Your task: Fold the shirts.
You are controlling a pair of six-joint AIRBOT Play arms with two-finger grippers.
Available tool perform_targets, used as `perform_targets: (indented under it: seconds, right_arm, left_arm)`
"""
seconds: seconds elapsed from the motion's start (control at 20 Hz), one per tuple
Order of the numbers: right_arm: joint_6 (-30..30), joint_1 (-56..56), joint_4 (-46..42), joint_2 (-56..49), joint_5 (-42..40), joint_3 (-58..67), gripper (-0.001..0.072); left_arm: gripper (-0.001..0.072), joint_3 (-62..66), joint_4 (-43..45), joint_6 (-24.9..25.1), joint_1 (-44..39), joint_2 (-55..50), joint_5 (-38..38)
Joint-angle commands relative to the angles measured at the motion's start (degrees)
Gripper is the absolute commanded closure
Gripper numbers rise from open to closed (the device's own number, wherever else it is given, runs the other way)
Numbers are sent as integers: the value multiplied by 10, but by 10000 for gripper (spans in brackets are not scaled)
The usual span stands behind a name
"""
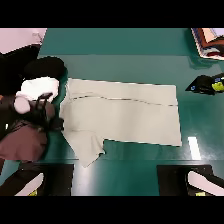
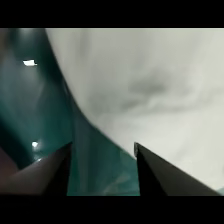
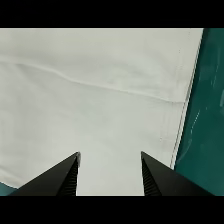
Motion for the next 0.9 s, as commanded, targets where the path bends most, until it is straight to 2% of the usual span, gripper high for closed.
perform_targets:
  seconds: [0.0, 0.35, 0.45, 0.7, 0.75, 0.85]
  right_arm:
    - [0, 3, 5, 30, 11, 0, 252]
    - [0, 3, 19, 54, 11, 0, 252]
    - [1, 3, 21, 54, 12, 0, 252]
    - [1, 3, 21, 54, 12, 0, 252]
    - [6, 3, 21, 54, 12, 0, 252]
    - [7, 3, 21, 54, 13, 0, 253]
  left_arm:
    - [241, -141, -69, -38, 0, 115, 25]
    - [242, -202, -125, -37, 0, 129, 135]
    - [243, -206, -151, -20, 0, 129, 165]
    - [244, -207, -170, -16, 0, 127, 174]
    - [327, -207, -170, -16, 0, 127, 172]
    - [623, -207, -176, -16, 0, 128, 178]
